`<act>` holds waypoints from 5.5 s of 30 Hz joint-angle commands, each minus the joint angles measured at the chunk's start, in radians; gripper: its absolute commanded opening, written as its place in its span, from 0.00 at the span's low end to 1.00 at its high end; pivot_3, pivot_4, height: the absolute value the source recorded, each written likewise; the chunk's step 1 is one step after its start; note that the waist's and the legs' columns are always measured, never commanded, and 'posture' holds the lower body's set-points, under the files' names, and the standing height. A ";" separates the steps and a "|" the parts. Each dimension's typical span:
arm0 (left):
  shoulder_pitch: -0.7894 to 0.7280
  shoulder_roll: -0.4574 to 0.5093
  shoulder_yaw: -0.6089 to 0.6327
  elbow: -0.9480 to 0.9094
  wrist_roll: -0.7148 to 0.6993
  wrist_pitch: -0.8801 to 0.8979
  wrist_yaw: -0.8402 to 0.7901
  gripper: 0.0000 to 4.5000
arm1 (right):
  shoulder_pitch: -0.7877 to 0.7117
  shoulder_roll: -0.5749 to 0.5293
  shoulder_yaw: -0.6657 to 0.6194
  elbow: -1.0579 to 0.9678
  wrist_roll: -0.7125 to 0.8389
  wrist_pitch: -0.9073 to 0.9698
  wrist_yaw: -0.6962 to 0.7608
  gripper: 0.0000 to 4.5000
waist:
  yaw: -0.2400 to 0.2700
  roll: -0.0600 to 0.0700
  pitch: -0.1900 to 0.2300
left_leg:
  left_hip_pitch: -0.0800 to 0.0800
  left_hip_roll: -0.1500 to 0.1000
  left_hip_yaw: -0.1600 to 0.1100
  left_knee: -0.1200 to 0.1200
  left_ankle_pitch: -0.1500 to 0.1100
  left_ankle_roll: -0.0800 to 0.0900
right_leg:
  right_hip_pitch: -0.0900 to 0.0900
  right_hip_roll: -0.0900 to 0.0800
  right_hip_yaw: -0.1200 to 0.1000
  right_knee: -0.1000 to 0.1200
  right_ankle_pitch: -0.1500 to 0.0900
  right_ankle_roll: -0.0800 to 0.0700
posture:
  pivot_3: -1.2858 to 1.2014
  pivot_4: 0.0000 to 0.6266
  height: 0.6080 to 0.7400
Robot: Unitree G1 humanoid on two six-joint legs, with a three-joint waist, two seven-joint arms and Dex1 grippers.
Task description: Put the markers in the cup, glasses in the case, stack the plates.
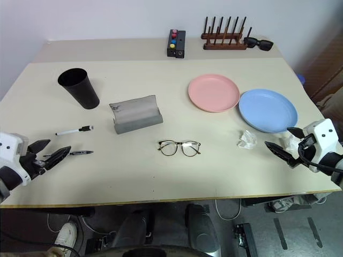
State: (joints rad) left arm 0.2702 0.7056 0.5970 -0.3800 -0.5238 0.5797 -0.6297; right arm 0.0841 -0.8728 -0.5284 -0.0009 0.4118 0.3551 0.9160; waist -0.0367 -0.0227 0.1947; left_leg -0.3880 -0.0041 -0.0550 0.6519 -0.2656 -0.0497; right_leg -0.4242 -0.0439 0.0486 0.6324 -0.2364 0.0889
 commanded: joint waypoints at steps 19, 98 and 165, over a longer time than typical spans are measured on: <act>-0.037 0.023 -0.006 -0.016 0.020 -0.021 -0.014 0.82 | -0.036 0.009 0.022 -0.013 0.000 -0.038 -0.003 1.00 | -0.001 0.000 0.000 | 0.001 0.000 0.000 0.000 0.000 0.000 | 0.000 0.000 0.000 0.000 0.000 0.000 | 0.52 0.24 0.96; -1.025 0.177 -0.282 0.479 0.113 -0.151 -0.256 0.01 | -0.394 0.257 0.645 -0.538 0.137 0.158 -0.062 1.00 | 0.001 -0.001 -0.001 | -0.002 0.000 -0.004 0.014 0.000 0.001 | -0.002 0.002 -0.003 0.016 0.002 0.005 | 0.52 0.24 0.96; -1.130 -0.162 -0.266 1.137 0.273 -0.800 0.234 0.56 | -0.607 0.683 0.664 -0.408 0.068 0.072 -0.386 1.00 | -0.005 -0.002 -0.001 | -0.002 -0.002 -0.005 0.012 0.000 0.001 | -0.003 0.000 -0.003 0.016 0.004 0.006 | 0.52 0.24 0.96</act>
State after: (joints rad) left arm -0.8576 0.5384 0.3095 0.7848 -0.2305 -0.2037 -0.3947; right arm -0.5188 -0.1949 0.1408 -0.3858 0.4752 0.4423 0.5272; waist -0.0415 -0.0242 0.1938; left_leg -0.3905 -0.0063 -0.0604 0.6642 -0.2661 -0.0488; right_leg -0.4268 -0.0443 0.0458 0.6483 -0.2328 0.0953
